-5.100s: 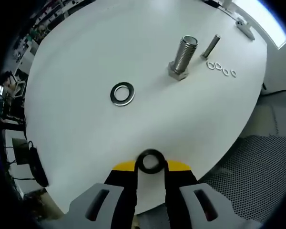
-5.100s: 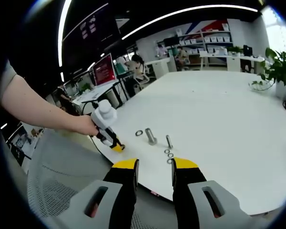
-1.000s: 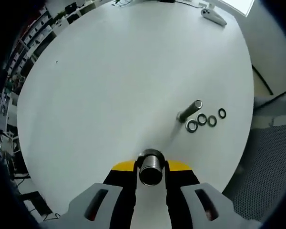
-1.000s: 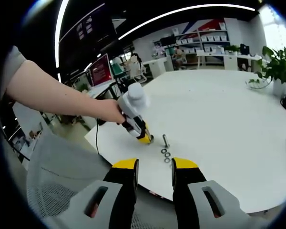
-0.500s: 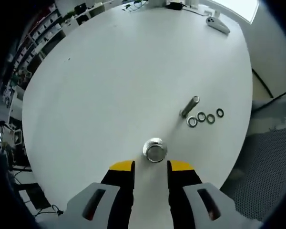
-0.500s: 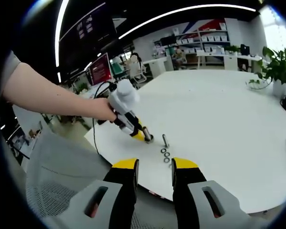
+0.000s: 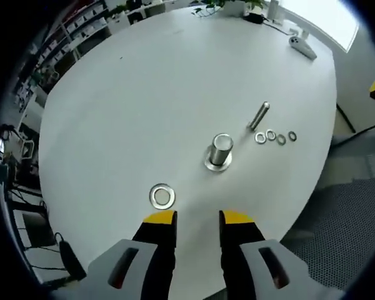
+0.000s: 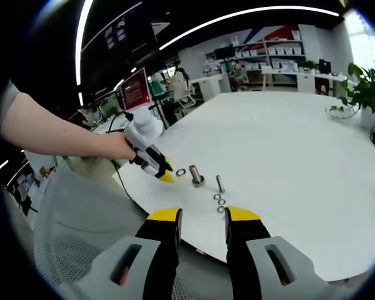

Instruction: Place the washer onto the threaded stud by aligning its center hole with the stud, sliding it down to the base, and recovering from edge contact or off-axis alignment until the washer reaches the visible bottom stop.

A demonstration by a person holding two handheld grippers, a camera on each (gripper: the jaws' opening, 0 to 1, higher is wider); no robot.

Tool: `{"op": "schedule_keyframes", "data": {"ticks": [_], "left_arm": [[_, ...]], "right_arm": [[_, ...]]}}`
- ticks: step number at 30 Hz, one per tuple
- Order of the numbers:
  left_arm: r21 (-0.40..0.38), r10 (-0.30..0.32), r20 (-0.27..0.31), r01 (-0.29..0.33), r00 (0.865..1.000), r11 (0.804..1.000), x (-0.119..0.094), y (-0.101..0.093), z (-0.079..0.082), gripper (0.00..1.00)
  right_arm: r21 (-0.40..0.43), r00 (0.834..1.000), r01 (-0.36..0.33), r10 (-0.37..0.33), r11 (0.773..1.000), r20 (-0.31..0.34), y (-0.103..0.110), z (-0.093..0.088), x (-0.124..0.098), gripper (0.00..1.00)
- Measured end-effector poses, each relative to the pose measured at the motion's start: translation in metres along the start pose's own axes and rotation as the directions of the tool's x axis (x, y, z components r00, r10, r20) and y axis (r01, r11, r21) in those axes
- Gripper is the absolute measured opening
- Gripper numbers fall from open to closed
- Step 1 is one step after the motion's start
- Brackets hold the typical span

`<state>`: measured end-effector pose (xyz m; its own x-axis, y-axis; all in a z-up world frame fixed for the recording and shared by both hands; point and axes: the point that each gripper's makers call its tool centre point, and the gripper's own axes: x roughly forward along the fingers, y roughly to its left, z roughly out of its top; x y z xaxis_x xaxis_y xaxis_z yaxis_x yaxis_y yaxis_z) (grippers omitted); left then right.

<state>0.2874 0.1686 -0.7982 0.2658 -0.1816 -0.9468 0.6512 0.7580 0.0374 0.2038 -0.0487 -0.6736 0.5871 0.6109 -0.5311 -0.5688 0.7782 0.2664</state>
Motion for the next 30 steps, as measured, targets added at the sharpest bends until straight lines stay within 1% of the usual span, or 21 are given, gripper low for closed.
{"op": "schedule_keyframes", "data": {"ticks": [4, 12, 20, 27, 30], "left_arm": [[-0.013, 0.012, 0.000, -0.012, 1.000, 1.000, -0.003, 0.001, -0.008, 0.25], [-0.048, 0.029, 0.006, -0.029, 1.000, 0.998, -0.015, 0.001, -0.018, 0.25], [-0.085, 0.036, 0.002, -0.036, 0.999, 0.996, -0.017, 0.002, -0.027, 0.25], [-0.102, 0.048, 0.015, -0.046, 0.999, 0.994, -0.019, 0.004, -0.030, 0.25], [-0.116, 0.053, 0.030, -0.049, 0.998, 0.992, -0.022, 0.005, -0.029, 0.25]], "right_arm": [[-0.002, 1.000, -0.005, 0.005, 1.000, 0.002, 0.001, 0.000, 0.000, 0.30], [-0.005, 1.000, -0.017, 0.017, 1.000, 0.004, 0.003, 0.001, 0.000, 0.30], [-0.007, 1.000, -0.024, 0.024, 1.000, 0.009, 0.004, 0.002, 0.000, 0.30], [-0.012, 1.000, -0.025, 0.025, 1.000, 0.013, 0.004, 0.003, 0.000, 0.30], [-0.012, 1.000, -0.020, 0.021, 1.000, 0.019, 0.004, 0.004, 0.000, 0.30]]}}
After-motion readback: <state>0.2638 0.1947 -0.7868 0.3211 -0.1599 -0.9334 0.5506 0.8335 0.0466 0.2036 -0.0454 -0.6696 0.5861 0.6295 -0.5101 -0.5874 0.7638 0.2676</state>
